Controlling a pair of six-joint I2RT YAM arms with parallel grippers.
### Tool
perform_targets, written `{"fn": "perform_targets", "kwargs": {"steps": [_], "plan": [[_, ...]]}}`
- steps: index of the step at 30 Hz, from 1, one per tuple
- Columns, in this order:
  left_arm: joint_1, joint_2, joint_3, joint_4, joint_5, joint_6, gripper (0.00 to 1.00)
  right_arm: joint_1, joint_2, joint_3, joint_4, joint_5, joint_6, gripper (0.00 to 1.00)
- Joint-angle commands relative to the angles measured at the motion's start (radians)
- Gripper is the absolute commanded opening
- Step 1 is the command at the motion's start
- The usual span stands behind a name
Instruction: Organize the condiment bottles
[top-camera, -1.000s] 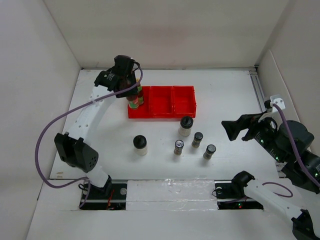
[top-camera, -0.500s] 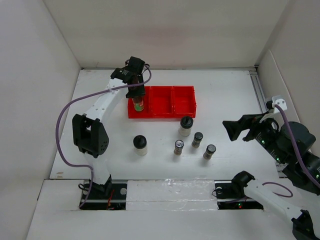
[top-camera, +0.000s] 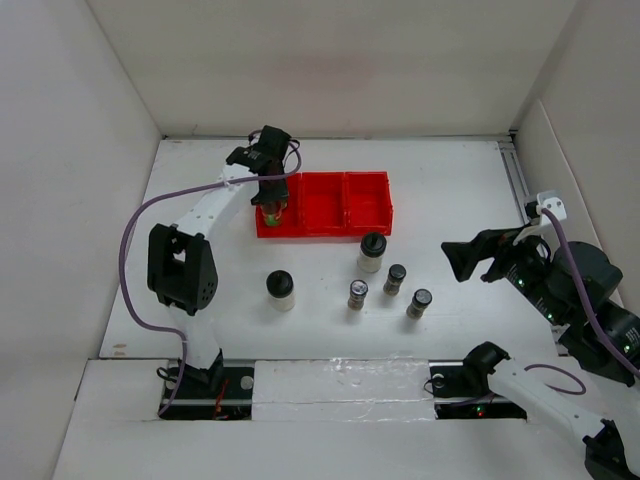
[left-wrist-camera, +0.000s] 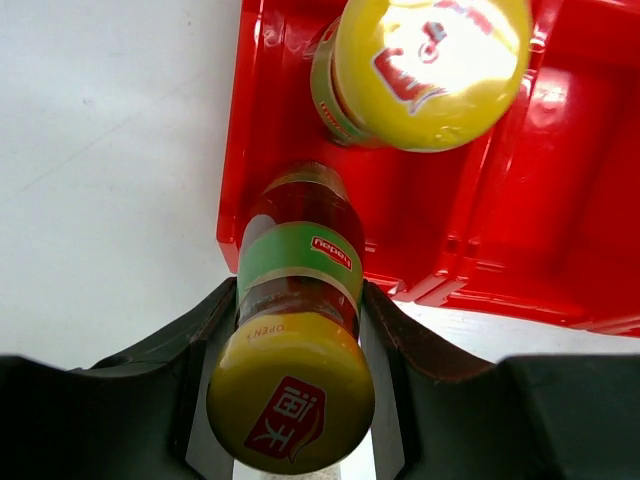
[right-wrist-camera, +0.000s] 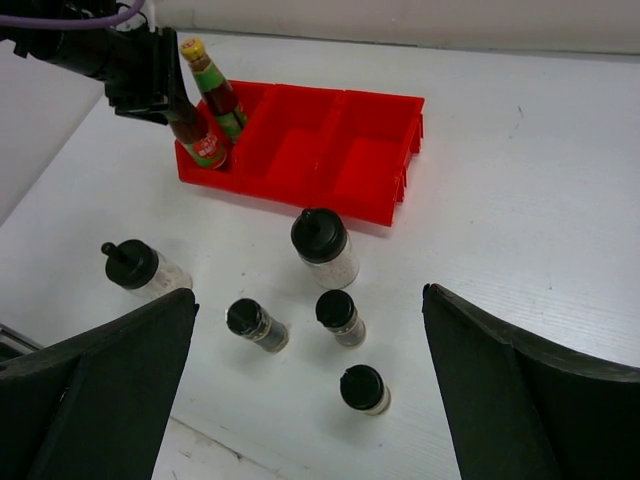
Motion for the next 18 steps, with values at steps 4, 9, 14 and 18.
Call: {"fn": "perform_targets", "kwargs": {"steps": [4, 9, 14, 18], "plan": [[-0.001, -0.043, -0.055, 0.102, -0.011, -0.023, 0.10, 0.011, 0.000, 0.003, 0.065, -0.024, 0.010, 1.00], [-0.001, -0.075, -0.091, 0.125, -0.008, -0.032, 0.45, 0.011, 0.005, -0.003, 0.071, -0.026, 0.010, 1.00], [-0.001, -0.115, -0.100, 0.125, -0.019, -0.039, 0.60, 0.011, 0.035, -0.057, 0.116, -0.004, 0.013, 1.00], [-0.001, -0.172, -0.095, 0.109, -0.020, -0.039, 0.95, 0.011, 0.109, -0.101, 0.148, -0.024, 0.039, 1.00]]}}
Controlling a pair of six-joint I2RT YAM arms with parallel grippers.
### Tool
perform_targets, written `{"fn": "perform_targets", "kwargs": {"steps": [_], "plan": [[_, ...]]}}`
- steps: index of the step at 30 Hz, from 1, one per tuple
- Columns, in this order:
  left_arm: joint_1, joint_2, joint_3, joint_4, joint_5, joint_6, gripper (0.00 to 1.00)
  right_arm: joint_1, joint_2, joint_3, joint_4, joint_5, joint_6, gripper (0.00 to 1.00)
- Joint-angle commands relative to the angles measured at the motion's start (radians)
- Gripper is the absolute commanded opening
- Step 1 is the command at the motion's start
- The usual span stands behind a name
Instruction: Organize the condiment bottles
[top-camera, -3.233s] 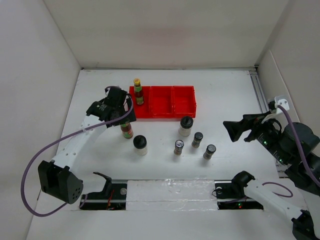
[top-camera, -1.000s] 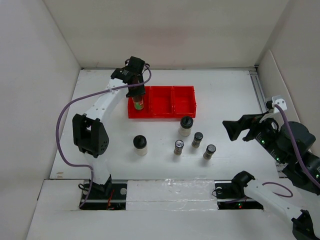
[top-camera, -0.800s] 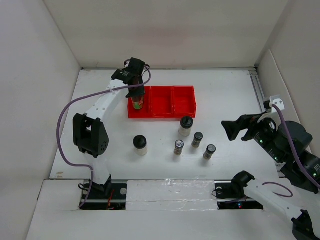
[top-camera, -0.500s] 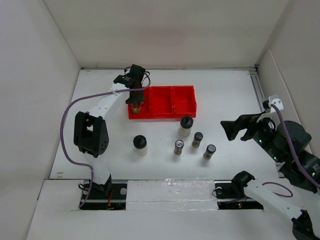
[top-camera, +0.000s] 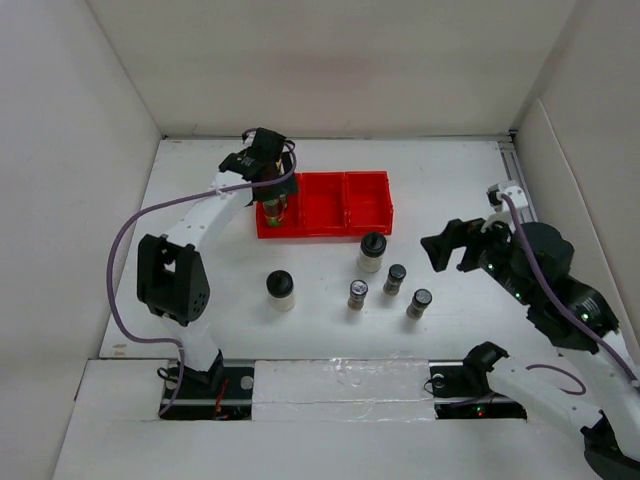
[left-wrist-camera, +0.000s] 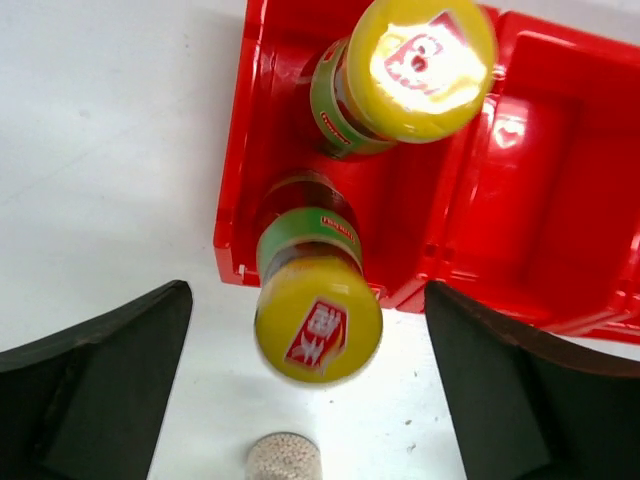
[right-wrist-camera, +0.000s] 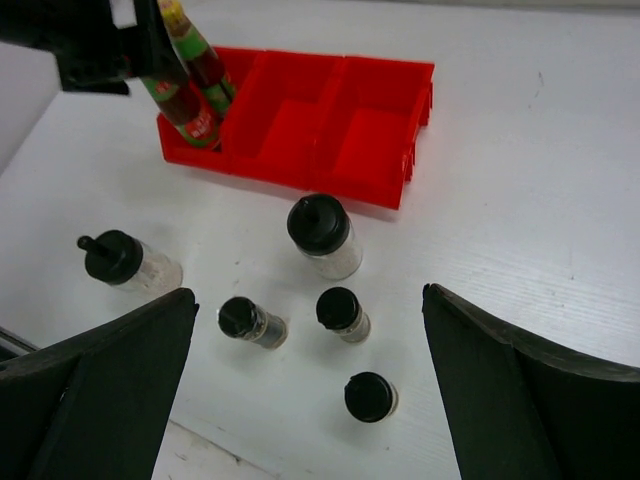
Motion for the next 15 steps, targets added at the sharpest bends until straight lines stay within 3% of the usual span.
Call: {"fn": "perform_targets", "kwargs": {"steps": [1, 10, 15], "plan": [[-0.001, -0.120, 0.004, 0.008, -0.021, -0.010, 0.99, 0.011, 0.074, -0.040, 0.086, -0.016, 0.029, 1.00], [-0.001, -0.391, -0.075, -0.002, -0.043, 0.007, 0.99, 0.011, 0.235, -0.126, 0.196, -0.019, 0.072, 1.00], [-0.001, -0.604, -0.244, 0.010, -0.123, 0.018, 0.99, 0.011, 0.351, -0.143, 0.276, -0.065, 0.074, 1.00]]}}
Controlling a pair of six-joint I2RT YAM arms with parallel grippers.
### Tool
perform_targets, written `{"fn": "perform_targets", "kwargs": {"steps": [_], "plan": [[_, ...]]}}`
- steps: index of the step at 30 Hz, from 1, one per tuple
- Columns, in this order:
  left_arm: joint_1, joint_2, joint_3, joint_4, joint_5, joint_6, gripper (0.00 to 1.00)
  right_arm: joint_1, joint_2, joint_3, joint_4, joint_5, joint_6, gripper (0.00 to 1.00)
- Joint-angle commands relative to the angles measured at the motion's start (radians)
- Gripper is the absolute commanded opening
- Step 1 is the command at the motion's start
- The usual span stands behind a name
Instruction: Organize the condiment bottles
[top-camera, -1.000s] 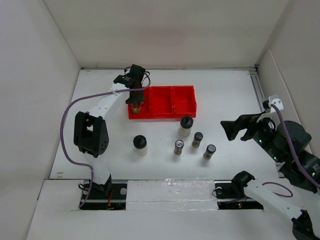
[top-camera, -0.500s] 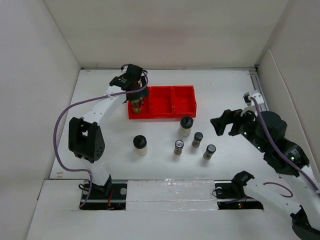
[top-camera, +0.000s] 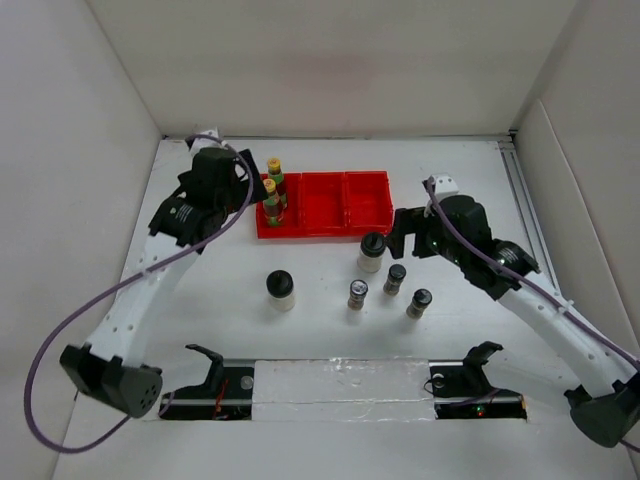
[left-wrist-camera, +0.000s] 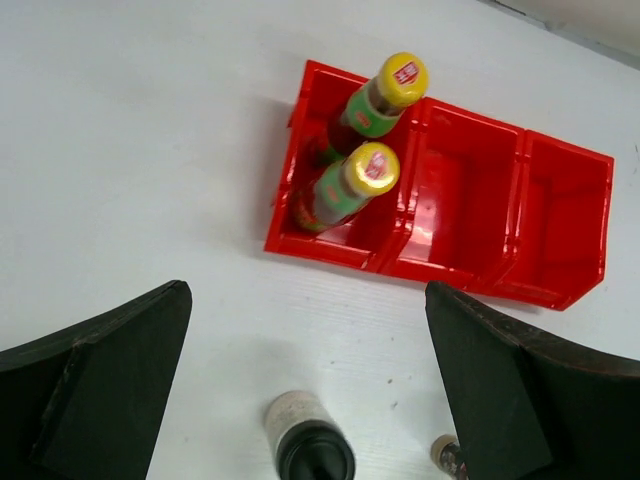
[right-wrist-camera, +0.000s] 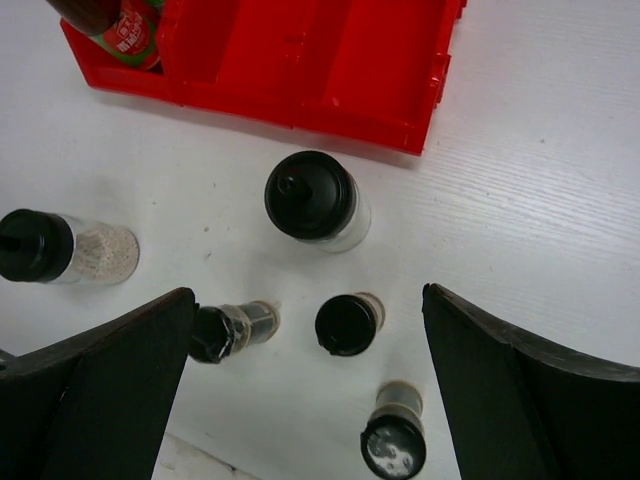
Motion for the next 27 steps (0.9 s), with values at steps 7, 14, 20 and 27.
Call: {"fn": "perform_targets", "kwargs": {"steps": [7, 14, 20, 27], "plan": [[-0.001, -0.335, -0.410, 0.138, 0.002, 0.040, 0.99, 0.019, 0.230, -0.037, 0.237, -0.067, 0.021, 1.00], [-0.001, -0.361, -0.463, 0.178, 0.102, 0.019, 0.99, 0.019, 0.452, 0.020, 0.267, 0.027, 0.038, 0.96], [-0.001, -0.352, -0.464, 0.186, 0.104, 0.025, 0.99, 0.050, 0.529, 0.026, 0.300, 0.056, 0.065, 0.83], [-0.001, -0.321, -0.456, 0.175, 0.108, 0.028, 0.99, 0.091, 0.585, 0.052, 0.307, 0.091, 0.066, 0.73]]}}
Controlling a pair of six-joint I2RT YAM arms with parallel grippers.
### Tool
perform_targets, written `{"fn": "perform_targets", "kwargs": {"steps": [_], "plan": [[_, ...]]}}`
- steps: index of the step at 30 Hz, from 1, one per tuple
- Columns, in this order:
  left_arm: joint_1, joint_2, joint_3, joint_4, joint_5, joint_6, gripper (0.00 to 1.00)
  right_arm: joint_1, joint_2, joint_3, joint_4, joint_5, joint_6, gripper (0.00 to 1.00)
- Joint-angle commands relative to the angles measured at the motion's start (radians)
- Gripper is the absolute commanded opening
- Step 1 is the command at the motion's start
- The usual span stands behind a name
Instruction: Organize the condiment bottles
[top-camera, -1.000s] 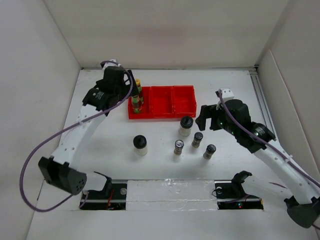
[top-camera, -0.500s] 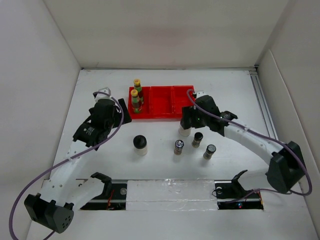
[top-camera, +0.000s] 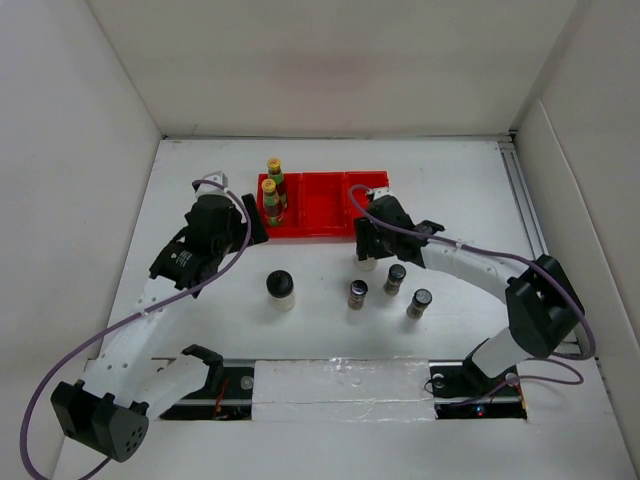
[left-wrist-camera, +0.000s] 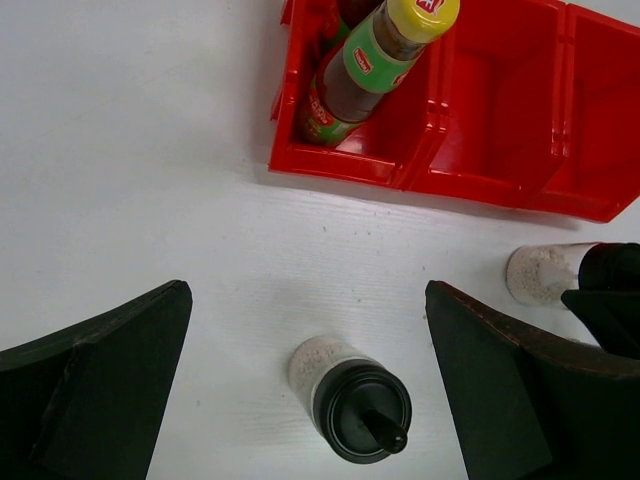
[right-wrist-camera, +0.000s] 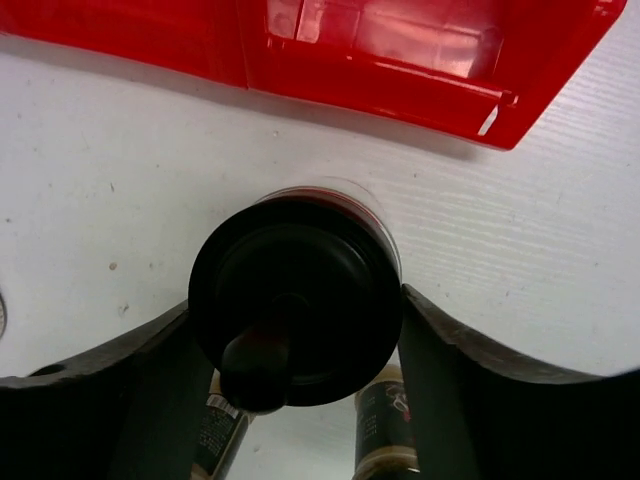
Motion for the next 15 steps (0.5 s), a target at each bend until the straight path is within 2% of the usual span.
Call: {"fn": "perform_targets", "kwargs": {"steps": [1, 3, 4, 6, 7, 8, 12, 15], "plan": [[-0.001, 0.001, 0.007, 0.028, 0.014, 0.003, 0.99, 0.020, 0.012, 0.060, 0.053, 0.041, 0.010, 0.65], [-0.001, -0.005, 0.001, 0.033, 0.017, 0.004, 0.99, 0.031, 0.012, 0.072, 0.036, 0.065, 0.014, 0.56], [-0.001, -0.007, 0.001, 0.033, 0.018, 0.004, 0.99, 0.031, 0.006, 0.078, 0.028, 0.076, 0.014, 0.45], [-0.001, -0.007, 0.003, 0.034, 0.018, 0.006, 0.99, 0.045, -0.005, 0.087, 0.013, 0.107, 0.014, 0.33], [-0.001, -0.007, 0.003, 0.034, 0.021, 0.006, 0.99, 0.055, -0.020, 0.090, 0.004, 0.119, 0.016, 0.20], [-0.001, -0.007, 0.003, 0.034, 0.021, 0.006, 0.99, 0.056, -0.020, 0.090, 0.004, 0.122, 0.016, 0.20], [-0.001, -0.002, 0.001, 0.036, 0.023, 0.009, 0.99, 0.066, -0.050, 0.116, -0.031, 0.131, 0.017, 0.06], [-0.001, -0.002, 0.003, 0.034, 0.024, 0.009, 0.99, 0.075, -0.076, 0.153, -0.056, 0.134, 0.008, 0.06]]}}
